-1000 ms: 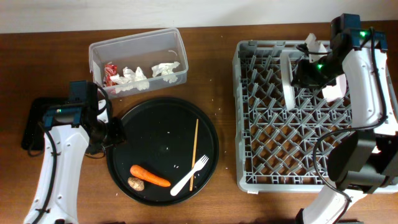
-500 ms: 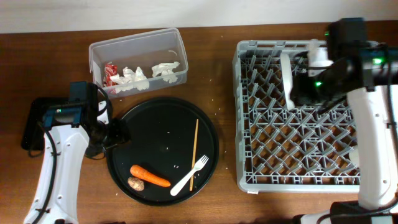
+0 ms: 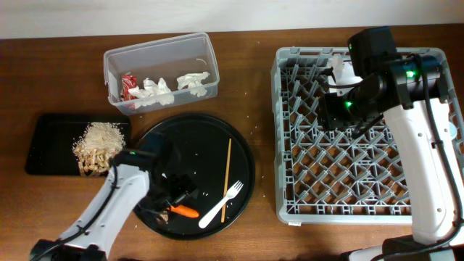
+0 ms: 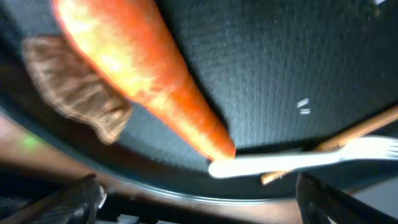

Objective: Sort waste into correct bins and load items into the dishwasher rack

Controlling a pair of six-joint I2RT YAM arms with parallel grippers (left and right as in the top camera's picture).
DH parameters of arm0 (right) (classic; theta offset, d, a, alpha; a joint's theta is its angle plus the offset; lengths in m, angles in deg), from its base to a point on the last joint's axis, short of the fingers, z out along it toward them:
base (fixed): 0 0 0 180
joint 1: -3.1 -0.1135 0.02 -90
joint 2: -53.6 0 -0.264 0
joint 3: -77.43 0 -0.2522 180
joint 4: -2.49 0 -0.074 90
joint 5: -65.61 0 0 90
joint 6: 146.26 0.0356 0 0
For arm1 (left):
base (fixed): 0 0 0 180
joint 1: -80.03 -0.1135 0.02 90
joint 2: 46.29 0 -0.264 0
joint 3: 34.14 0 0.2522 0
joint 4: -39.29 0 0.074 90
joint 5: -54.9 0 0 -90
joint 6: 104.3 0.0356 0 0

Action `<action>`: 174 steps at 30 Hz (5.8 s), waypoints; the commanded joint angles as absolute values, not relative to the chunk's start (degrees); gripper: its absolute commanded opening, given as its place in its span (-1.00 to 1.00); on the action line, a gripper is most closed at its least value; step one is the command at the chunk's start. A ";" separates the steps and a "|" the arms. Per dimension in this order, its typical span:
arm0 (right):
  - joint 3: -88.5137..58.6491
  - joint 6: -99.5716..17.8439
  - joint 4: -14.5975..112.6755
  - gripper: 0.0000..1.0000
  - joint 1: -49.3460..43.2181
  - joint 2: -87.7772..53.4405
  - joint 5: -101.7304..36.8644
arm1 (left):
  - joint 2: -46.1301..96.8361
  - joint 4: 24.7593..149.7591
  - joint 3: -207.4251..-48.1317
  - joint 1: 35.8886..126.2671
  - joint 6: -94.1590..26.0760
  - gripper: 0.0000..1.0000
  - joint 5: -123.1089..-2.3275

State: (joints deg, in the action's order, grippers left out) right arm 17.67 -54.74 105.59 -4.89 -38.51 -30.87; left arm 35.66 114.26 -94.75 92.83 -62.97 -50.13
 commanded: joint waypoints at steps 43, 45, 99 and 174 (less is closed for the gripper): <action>17.47 -54.42 108.02 0.01 -5.15 -38.58 -31.24 | 42.96 76.04 -104.48 49.05 -51.73 -0.96 -24.62; 17.47 -54.42 108.37 0.01 -5.15 -38.58 -31.22 | 46.83 73.35 -104.48 48.46 -51.73 -0.93 -24.75; 17.47 -54.31 110.36 0.01 -5.15 -38.58 -31.20 | 42.17 106.50 -91.43 84.91 -42.10 0.25 -39.35; 17.47 -53.83 110.62 0.01 -5.15 -38.58 -31.26 | 45.73 109.63 -95.17 93.96 -24.76 0.24 -62.96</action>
